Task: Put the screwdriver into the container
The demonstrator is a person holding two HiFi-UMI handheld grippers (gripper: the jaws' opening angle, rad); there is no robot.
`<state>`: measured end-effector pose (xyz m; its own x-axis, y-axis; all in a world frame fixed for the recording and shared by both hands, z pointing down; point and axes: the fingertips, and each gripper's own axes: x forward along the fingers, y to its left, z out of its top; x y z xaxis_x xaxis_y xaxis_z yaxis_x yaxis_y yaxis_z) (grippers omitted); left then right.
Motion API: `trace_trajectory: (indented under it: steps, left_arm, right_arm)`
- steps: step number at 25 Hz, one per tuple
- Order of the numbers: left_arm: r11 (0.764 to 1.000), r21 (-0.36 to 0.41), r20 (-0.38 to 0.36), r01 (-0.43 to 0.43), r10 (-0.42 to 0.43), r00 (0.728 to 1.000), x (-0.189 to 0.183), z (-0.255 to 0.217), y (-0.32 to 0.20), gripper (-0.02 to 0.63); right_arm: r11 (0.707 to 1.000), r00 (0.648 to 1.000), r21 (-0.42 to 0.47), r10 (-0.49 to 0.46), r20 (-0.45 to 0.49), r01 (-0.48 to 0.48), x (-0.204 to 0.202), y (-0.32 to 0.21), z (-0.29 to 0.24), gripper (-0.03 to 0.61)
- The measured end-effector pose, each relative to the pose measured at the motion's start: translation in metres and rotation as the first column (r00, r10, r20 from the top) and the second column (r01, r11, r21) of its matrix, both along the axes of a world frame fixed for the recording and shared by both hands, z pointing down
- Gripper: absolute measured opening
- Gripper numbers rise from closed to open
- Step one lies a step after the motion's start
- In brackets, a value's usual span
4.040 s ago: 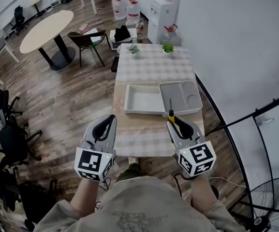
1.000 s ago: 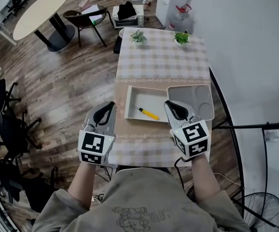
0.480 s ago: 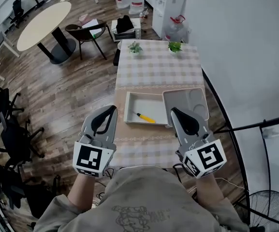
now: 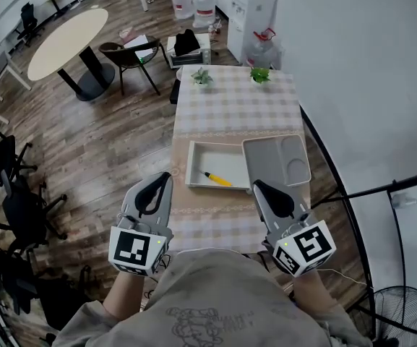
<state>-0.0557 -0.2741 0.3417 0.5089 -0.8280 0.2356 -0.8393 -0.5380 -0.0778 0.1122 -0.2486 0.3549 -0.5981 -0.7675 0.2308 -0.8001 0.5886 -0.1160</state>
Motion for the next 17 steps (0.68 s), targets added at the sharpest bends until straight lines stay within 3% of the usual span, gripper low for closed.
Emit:
trace_trajectory:
  steps: [17]
  left_arm:
    - [1.0, 0.013, 0.006, 0.011, -0.011, 1.0, -0.0025, 0.0014, -0.0006, 0.0]
  right_arm:
    - [1.0, 1.0, -0.01, -0.006, -0.022, 0.006, 0.001, -0.0015, 0.0081, 0.026]
